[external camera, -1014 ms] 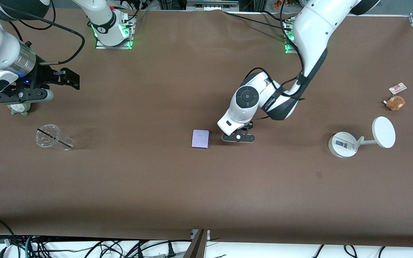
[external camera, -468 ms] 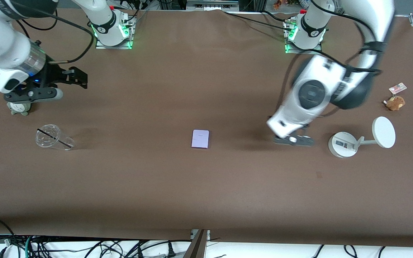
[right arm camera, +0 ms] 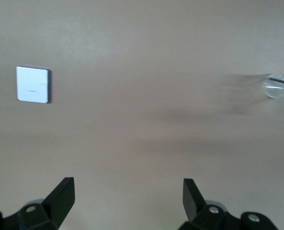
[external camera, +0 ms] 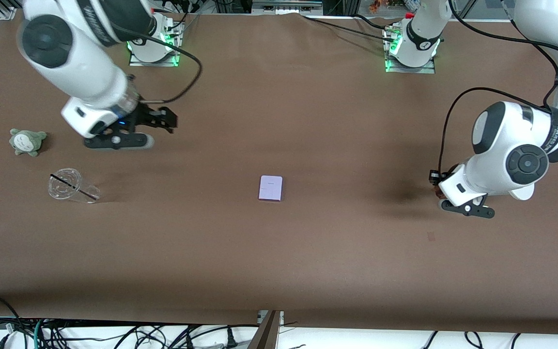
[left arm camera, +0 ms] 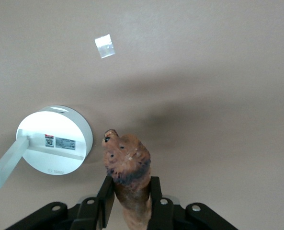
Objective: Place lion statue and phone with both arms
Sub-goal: 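Carry the lion toward the white lamp while the right gripper reaches the phone, then set the lion beside the lamp while the right gripper grasps the phone, then lift the phone with the right gripper while the left gripper withdraws, then carry the silver phone with the right gripper toward the clear cup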
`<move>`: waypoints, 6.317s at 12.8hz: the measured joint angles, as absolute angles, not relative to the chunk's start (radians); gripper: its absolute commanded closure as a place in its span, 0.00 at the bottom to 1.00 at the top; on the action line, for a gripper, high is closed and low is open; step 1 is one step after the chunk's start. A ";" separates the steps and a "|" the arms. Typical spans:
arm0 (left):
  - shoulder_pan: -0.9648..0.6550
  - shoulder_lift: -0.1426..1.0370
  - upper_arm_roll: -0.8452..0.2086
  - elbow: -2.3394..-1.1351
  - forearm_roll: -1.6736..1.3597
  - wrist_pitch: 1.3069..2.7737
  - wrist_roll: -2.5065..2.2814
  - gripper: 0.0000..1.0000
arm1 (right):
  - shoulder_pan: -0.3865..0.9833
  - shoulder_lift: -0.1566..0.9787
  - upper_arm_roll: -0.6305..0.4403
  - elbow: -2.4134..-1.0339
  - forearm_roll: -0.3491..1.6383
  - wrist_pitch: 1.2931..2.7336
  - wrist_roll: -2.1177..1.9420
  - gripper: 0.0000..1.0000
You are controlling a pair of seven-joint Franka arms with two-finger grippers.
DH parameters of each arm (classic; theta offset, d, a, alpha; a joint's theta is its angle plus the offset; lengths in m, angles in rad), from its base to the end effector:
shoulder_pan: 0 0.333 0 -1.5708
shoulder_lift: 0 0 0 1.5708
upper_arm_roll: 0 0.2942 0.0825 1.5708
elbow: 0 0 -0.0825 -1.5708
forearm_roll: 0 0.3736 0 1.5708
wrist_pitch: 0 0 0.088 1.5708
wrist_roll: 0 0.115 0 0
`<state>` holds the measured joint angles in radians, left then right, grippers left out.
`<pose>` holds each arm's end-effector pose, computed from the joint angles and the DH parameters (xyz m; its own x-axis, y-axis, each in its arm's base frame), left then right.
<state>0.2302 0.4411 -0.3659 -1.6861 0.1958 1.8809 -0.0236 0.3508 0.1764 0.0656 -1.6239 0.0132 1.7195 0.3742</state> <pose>0.6178 -0.0499 0.3186 0.9626 -0.1695 -0.2116 -0.1779 -0.9838 -0.0210 0.5435 0.2393 0.4820 0.9957 0.0387 -0.0837 0.0394 -0.9992 0.0067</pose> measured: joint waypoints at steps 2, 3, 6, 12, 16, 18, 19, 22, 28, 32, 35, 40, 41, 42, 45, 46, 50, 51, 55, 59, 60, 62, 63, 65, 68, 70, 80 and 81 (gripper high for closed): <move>0.256 0.441 -0.367 -1.744 0.196 1.966 0.017 0.88 | 0.393 0.228 0.066 -1.624 0.013 1.805 0.433 0.00; 0.272 0.441 -0.367 -1.779 0.196 2.018 0.045 0.88 | 0.411 0.258 0.066 -1.624 0.013 1.853 0.466 0.00; 0.302 0.442 -0.369 -1.878 0.196 2.176 0.079 0.88 | 0.465 0.368 0.066 -1.625 0.013 2.013 0.534 0.00; 0.305 0.469 -0.384 -1.965 0.196 2.329 0.108 0.64 | 0.540 0.602 0.065 -1.555 0.013 2.229 0.570 0.00; 0.308 0.493 -0.384 -1.965 0.196 2.349 0.127 0.00 | 0.589 0.776 0.064 -1.416 0.013 2.260 0.571 0.00; 0.308 0.493 -0.385 -1.963 0.196 2.350 0.129 0.00 | 0.605 0.822 0.064 -1.397 0.013 2.299 0.573 0.00; 0.308 0.493 -0.385 -1.962 0.196 2.350 0.129 0.00 | 0.608 0.835 0.064 -1.395 0.013 2.314 0.573 0.00; 0.308 0.479 -0.389 -1.952 0.196 2.340 0.130 0.00 | 0.617 0.860 0.064 -1.393 0.013 2.351 0.573 0.00; 0.307 0.316 -0.442 -1.872 0.195 2.105 0.101 0.00 | 0.632 0.897 0.063 -1.391 0.012 2.419 0.573 0.00; 0.306 0.278 -0.447 -1.649 0.195 1.843 0.088 0.00 | 0.638 0.912 0.062 -1.390 0.012 2.448 0.573 0.00; 0.318 0.270 -0.438 -1.464 0.195 1.685 0.088 0.00 | 0.641 0.919 0.061 -1.389 0.012 2.453 0.575 0.00; 0.318 0.257 -0.373 -1.334 0.137 1.575 0.087 0.00 | 0.645 0.920 0.058 -1.386 0.011 2.457 0.582 0.49; 0.281 0.236 -0.305 -1.343 0.094 1.567 0.087 0.00 | 0.646 0.918 0.055 -1.384 0.011 2.456 0.584 0.63; 0.220 0.203 -0.220 -1.376 0.065 1.565 0.088 0.00 | 0.648 0.919 0.048 -1.381 0.010 2.457 0.584 0.69; 0.089 0.080 -0.091 -1.539 0.055 1.631 0.086 0.00 | 0.648 0.912 0.024 -1.361 0.010 2.461 0.589 0.79; 0.084 0.035 -0.088 -1.609 0.055 1.683 0.084 0.00 | 0.648 0.897 0.013 -1.354 0.010 2.447 0.594 0.81; 0.085 -0.058 -0.070 -1.747 0.055 1.739 0.085 0.00 | 0.648 0.745 -0.061 -1.339 0.010 2.228 0.602 1.00; 0.085 -0.057 -0.069 -1.746 0.055 1.736 0.085 0.00 | 0.647 0.697 -0.082 -1.339 0.010 2.160 0.603 1.00; 0.086 -0.055 -0.068 -1.736 0.055 1.700 0.085 0.00 | 0.647 0.514 -0.150 -1.340 0.006 1.837 0.597 1.00; 0.089 -0.052 -0.067 -1.736 0.055 1.691 0.085 0.00 | 0.646 0.390 -0.271 -1.350 0.005 1.657 0.418 1.00; 0.089 -0.051 -0.067 -1.735 0.055 1.685 0.085 0.00 | 0.645 0.377 -0.313 -1.353 0.006 1.639 0.352 1.00; 0.089 -0.049 -0.068 -1.735 0.055 1.680 0.085 0.00 | 0.643 0.371 -0.407 -1.363 0.038 1.621 0.219 1.00; 0.089 -0.049 -0.068 -1.735 0.055 1.678 0.085 0.00 | 0.642 0.371 -0.455 -1.376 0.068 1.621 0.164 1.00; 0.089 -0.048 -0.068 -1.734 0.055 1.676 0.085 0.00 | 0.637 0.374 -0.532 -1.421 0.125 1.634 0.062 1.00; 0.089 -0.048 -0.068 -1.732 0.055 1.674 0.085 0.00 | 0.588 0.393 -0.555 -1.521 0.144 1.759 -0.053 1.00; 0.092 -0.048 -0.065 -1.732 0.055 1.670 0.085 0.00 | 0.549 0.427 -0.555 -1.587 0.159 1.874 -0.134 1.00; 0.092 -0.047 -0.069 -1.722 0.055 1.664 0.085 0.00 | 0.493 0.625 -0.544 -1.704 0.331 2.208 -0.274 1.00; 0.092 -0.047 -0.069 -1.722 0.055 1.664 0.085 0.00 | 0.493 0.639 -0.537 -1.705 0.339 2.230 -0.275 1.00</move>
